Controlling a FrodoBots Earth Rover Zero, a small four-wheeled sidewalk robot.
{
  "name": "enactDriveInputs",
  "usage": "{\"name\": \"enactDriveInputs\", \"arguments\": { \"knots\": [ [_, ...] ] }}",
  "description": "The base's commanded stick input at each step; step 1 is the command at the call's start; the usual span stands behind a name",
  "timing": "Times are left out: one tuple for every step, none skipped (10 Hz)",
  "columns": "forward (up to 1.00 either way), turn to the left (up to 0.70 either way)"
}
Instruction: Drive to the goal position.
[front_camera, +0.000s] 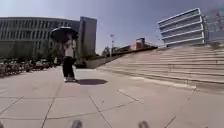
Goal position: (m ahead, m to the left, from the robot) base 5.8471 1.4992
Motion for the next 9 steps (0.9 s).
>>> {"name": "enactDriveInputs", "arguments": {
  "knots": [
    [1.00,0.03],
    [1.00,0.03],
    [1.00,0.03],
    [1.00,0.03],
    [1.00,0.03],
    [1.00,0.03],
    [1.00,0.03],
    [1.00,0.03],
    [1.00,0.02]
  ]
}}
